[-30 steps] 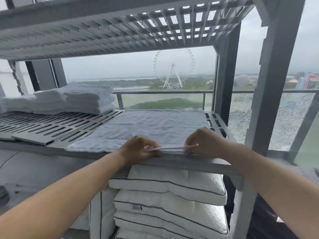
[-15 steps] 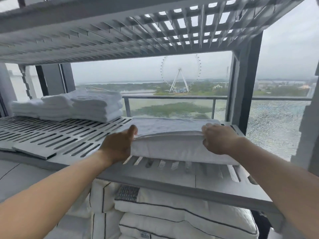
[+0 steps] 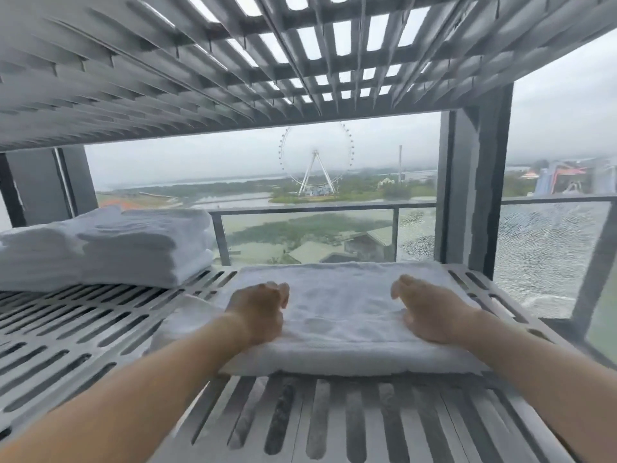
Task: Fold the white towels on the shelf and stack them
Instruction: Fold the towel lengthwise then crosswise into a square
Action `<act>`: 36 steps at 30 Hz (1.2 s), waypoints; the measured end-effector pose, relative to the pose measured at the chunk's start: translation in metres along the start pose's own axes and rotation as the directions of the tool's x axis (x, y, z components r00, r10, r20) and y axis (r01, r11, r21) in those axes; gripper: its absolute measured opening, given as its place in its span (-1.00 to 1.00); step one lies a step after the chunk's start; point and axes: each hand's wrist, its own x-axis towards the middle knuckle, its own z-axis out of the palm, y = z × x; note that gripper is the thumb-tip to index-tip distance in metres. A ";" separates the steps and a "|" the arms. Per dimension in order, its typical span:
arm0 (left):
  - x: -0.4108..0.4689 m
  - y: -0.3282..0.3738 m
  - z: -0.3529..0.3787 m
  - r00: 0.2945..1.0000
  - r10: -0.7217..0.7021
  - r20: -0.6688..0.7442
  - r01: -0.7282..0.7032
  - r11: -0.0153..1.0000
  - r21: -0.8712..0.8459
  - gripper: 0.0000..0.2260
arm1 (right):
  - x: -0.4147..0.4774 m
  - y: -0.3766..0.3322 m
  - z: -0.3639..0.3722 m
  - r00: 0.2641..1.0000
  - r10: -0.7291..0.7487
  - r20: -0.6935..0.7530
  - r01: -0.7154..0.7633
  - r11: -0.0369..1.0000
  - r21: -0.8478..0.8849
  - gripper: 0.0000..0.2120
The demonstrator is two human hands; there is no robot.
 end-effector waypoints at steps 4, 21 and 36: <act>-0.001 -0.016 0.026 0.972 0.210 -0.101 -0.230 0.938 -0.259 -0.93 | -0.005 0.008 0.019 0.980 -0.087 -0.177 0.124 0.969 0.212 -0.89; 0.001 -0.029 0.037 0.948 0.209 -0.241 -0.277 0.914 -0.295 -0.79 | 0.013 0.017 0.031 0.978 -0.080 -0.192 0.150 0.913 0.380 -0.74; 0.071 -0.037 0.003 0.942 0.269 -0.202 -0.254 0.962 0.097 -0.64 | 0.042 0.046 0.000 0.991 -0.021 -0.133 0.026 0.999 0.036 -0.72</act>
